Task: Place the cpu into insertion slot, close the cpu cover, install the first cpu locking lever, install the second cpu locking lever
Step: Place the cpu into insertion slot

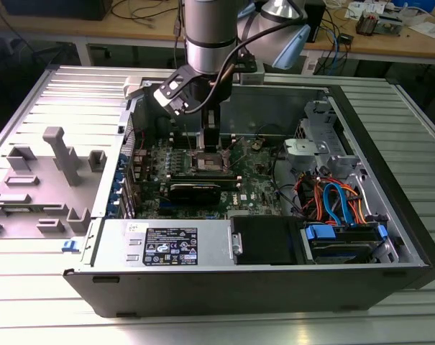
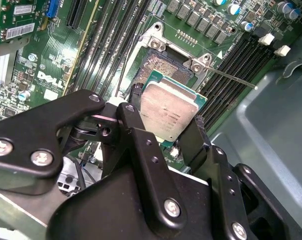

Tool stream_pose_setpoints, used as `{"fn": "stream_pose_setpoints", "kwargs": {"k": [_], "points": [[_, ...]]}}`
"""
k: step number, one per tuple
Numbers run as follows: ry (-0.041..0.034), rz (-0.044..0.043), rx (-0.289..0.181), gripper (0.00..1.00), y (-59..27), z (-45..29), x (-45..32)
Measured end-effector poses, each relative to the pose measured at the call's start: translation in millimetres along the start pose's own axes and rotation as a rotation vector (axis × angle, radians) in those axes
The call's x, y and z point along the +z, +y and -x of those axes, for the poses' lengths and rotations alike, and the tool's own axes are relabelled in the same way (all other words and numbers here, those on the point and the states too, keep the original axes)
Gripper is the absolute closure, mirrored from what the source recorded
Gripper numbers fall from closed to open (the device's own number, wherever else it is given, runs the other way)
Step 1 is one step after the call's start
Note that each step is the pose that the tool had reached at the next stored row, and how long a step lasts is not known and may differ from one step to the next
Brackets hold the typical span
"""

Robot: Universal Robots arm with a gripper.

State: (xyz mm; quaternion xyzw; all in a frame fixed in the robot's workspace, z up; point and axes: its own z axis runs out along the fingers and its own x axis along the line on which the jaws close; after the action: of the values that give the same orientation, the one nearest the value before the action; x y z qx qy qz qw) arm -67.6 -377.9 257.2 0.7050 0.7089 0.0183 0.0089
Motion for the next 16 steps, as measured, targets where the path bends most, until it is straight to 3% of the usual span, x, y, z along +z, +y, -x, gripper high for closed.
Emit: {"fn": "stream_pose_setpoints", "kwargs": {"k": [4,10,16], "points": [[-0.0002,0.0,0.0,0.45,-0.2,0.1,4.7],[-0.0002,0.0,0.0,0.45,-0.7,0.5,18.5],[-0.0003,0.0,0.0,0.45,-0.6,0.5,20.0]]}}
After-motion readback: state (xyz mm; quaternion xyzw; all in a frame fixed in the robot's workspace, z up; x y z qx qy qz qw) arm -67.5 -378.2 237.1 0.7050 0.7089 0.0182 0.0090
